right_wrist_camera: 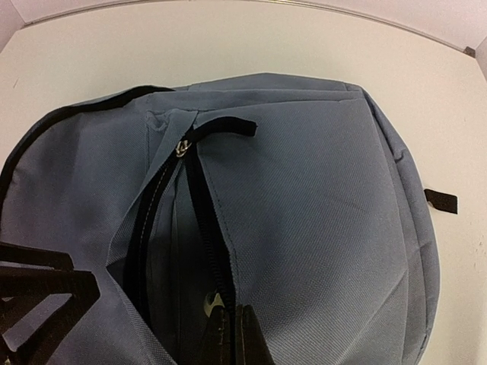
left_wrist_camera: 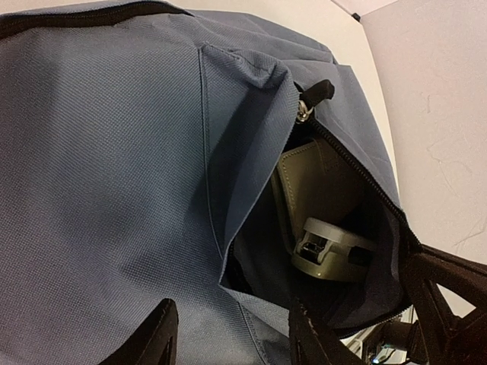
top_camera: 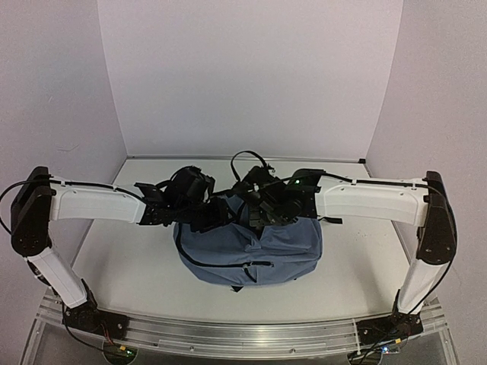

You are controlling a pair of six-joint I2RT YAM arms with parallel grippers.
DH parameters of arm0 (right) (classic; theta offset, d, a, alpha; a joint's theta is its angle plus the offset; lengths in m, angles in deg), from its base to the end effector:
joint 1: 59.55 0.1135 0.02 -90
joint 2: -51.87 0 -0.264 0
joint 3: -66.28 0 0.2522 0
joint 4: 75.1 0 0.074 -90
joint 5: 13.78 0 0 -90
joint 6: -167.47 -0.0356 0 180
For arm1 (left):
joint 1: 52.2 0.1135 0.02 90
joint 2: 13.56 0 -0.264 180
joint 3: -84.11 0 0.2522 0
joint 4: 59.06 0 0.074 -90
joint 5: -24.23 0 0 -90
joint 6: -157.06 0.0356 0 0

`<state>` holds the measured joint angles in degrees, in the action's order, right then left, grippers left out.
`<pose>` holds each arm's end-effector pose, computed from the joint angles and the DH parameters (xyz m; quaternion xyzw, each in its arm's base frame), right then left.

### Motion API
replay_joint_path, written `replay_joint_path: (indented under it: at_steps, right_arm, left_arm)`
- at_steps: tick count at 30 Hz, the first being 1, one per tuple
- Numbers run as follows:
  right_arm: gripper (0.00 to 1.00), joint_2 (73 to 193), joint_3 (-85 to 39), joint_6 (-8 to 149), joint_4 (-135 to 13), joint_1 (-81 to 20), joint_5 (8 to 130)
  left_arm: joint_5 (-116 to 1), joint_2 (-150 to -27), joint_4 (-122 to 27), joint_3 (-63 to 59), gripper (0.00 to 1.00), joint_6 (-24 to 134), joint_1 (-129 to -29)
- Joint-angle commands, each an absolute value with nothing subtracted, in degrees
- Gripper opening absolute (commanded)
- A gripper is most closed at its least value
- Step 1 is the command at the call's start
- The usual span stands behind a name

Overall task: Pack the student bag
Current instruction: Zip the student bag at the center of the board.

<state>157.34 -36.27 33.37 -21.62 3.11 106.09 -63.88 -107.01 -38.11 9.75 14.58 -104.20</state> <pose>0.1996 0.3475 0.2677 -0.0756 0.9249 0.0770 0.3646 0.2196 -0.2829 0.2240 0.0032 0.9064 -0.3430 0.2467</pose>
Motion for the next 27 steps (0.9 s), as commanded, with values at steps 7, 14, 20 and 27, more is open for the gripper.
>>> replay_joint_path:
  at_steps: [7, 14, 20, 27]
  right_arm:
    - [0.0, 152.9, -32.6, 32.9, -28.2, 3.2, 100.8]
    - [0.0, 153.8, -29.8, 33.1, -33.6, 2.6, 94.9]
    - [0.0, 154.7, -28.0, 33.3, -36.4, 1.2, 92.1]
    - [0.03, 154.9, -25.4, 34.7, -42.1, -0.7, 84.8]
  left_arm:
    - [-57.5, -111.9, -44.9, 6.8, 0.41, 14.5, -102.4]
    - [-56.8, -114.3, -44.9, 5.0, 0.3, 14.8, -102.0]
    - [-55.6, -116.1, -45.0, 3.4, 0.18, 15.3, -102.0]
    - [-55.0, -116.4, -45.0, 2.1, 0.0, 15.7, -102.0]
